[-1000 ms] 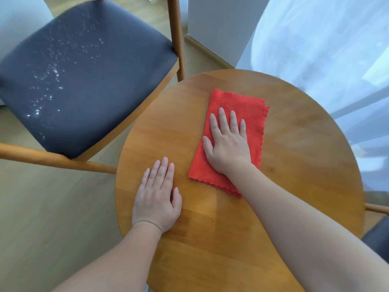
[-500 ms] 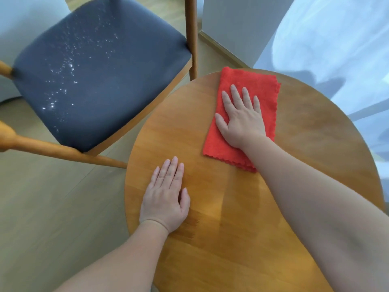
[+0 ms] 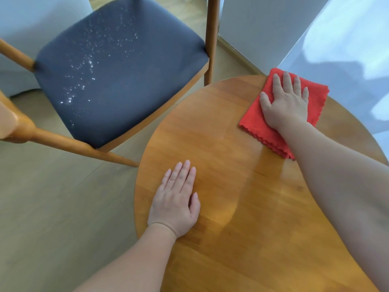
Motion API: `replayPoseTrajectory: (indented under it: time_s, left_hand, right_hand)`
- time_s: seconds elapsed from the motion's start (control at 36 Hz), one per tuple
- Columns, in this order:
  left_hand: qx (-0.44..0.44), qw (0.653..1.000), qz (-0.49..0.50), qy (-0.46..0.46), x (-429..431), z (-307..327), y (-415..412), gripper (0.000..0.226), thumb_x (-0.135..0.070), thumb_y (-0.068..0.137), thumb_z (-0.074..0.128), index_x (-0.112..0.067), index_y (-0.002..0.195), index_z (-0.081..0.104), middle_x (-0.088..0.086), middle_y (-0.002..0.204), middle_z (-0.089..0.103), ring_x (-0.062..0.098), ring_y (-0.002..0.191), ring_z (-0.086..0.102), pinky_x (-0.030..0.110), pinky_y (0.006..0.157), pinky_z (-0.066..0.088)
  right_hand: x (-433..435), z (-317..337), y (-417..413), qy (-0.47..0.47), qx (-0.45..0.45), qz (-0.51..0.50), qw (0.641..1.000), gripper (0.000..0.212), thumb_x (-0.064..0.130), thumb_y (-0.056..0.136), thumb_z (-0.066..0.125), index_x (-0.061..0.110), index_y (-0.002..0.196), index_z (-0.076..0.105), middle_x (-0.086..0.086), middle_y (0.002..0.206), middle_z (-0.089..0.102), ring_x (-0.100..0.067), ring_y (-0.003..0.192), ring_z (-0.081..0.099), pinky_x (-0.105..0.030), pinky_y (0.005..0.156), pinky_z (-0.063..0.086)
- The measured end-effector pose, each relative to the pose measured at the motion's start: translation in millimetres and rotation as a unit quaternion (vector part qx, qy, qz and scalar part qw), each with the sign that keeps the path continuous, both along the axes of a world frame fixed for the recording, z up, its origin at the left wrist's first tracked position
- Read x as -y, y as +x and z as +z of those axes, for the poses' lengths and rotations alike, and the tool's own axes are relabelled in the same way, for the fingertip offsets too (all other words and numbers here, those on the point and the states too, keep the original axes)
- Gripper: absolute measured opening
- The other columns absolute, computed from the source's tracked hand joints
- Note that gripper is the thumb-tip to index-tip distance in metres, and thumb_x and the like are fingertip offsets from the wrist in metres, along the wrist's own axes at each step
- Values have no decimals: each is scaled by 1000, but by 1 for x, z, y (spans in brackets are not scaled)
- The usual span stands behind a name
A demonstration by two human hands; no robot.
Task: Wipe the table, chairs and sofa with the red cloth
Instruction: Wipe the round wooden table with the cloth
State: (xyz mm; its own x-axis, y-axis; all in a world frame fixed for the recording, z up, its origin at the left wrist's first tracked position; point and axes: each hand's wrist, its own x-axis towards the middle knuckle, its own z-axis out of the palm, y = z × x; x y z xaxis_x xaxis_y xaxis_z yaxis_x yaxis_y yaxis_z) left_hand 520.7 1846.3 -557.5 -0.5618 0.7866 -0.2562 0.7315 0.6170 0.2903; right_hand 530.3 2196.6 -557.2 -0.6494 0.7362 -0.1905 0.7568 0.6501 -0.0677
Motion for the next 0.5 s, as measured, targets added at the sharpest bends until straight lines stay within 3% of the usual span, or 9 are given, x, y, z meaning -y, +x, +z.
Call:
replayPoseTrajectory:
  time_s: [0.22, 0.5]
  left_hand:
    - [-3, 1000, -7, -2, -1, 2, 0, 58, -35, 93, 33, -10, 145, 36, 6, 155, 26, 19, 144, 19, 38, 115, 14]
    - [-12, 1000, 0, 24, -2, 2, 2, 58, -33, 91, 36, -8, 143, 40, 8, 152, 32, 20, 143, 23, 38, 116, 15]
  right_hand:
    - [19, 1, -16, -2, 3, 16, 1000, 70, 55, 94, 17, 20, 155, 7, -5, 162, 1, -31, 148, -3, -51, 119, -1]
    - [118, 3, -73, -16, -18, 206, 978, 68, 53, 95, 18, 21, 155, 11, -5, 162, 4, -33, 148, -2, -53, 118, -1]
